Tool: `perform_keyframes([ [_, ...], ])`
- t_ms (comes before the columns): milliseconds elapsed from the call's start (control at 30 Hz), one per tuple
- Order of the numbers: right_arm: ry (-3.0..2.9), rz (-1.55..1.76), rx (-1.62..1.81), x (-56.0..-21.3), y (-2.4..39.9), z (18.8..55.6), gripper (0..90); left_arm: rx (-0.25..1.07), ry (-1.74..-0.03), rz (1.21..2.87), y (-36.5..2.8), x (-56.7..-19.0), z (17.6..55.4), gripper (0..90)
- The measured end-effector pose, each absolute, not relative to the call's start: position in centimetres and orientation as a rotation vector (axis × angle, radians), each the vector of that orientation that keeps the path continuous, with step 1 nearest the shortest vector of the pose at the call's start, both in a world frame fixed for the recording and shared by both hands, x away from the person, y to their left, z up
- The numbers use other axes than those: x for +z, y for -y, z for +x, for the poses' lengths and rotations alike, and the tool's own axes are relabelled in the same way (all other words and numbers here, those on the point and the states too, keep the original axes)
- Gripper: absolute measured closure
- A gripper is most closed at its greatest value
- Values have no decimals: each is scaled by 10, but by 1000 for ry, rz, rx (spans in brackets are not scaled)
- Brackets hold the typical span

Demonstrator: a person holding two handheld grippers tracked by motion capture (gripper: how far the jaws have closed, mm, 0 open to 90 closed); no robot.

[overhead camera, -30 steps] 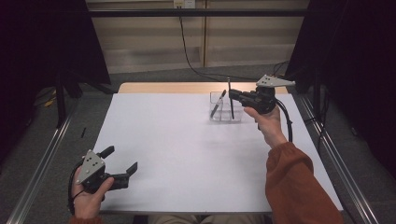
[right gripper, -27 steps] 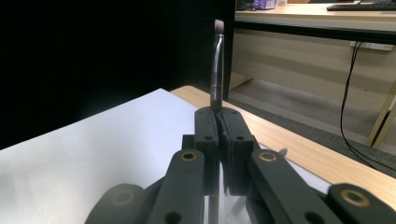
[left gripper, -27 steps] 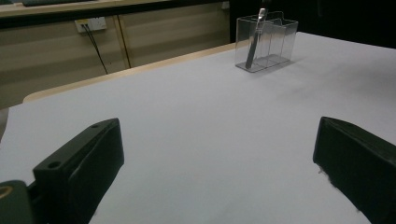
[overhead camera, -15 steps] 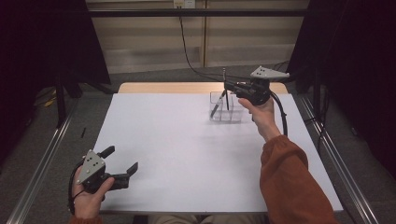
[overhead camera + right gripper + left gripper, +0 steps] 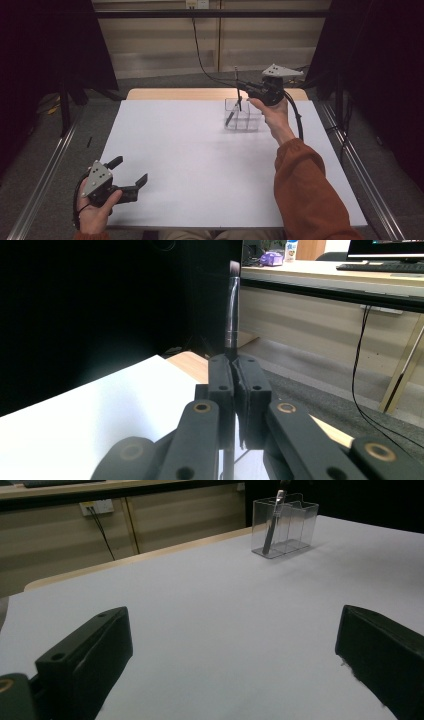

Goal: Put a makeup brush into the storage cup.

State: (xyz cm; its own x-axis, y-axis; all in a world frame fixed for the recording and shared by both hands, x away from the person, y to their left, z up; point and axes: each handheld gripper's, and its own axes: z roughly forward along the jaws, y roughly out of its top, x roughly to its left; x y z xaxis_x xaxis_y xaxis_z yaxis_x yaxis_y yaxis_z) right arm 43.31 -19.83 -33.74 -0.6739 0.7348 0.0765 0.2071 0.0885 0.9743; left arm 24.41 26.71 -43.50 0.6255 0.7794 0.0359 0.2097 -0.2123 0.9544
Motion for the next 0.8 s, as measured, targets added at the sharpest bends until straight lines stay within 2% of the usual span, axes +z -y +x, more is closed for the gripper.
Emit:
perform_keyframes([
  [467,-1955,908,1572,-335,179,455,859,643,-808,1744,-267,-435,244,19],
  [800,-1979,916,1554,-349,167,463,858,642,-803,1747,-268,-435,244,19],
])
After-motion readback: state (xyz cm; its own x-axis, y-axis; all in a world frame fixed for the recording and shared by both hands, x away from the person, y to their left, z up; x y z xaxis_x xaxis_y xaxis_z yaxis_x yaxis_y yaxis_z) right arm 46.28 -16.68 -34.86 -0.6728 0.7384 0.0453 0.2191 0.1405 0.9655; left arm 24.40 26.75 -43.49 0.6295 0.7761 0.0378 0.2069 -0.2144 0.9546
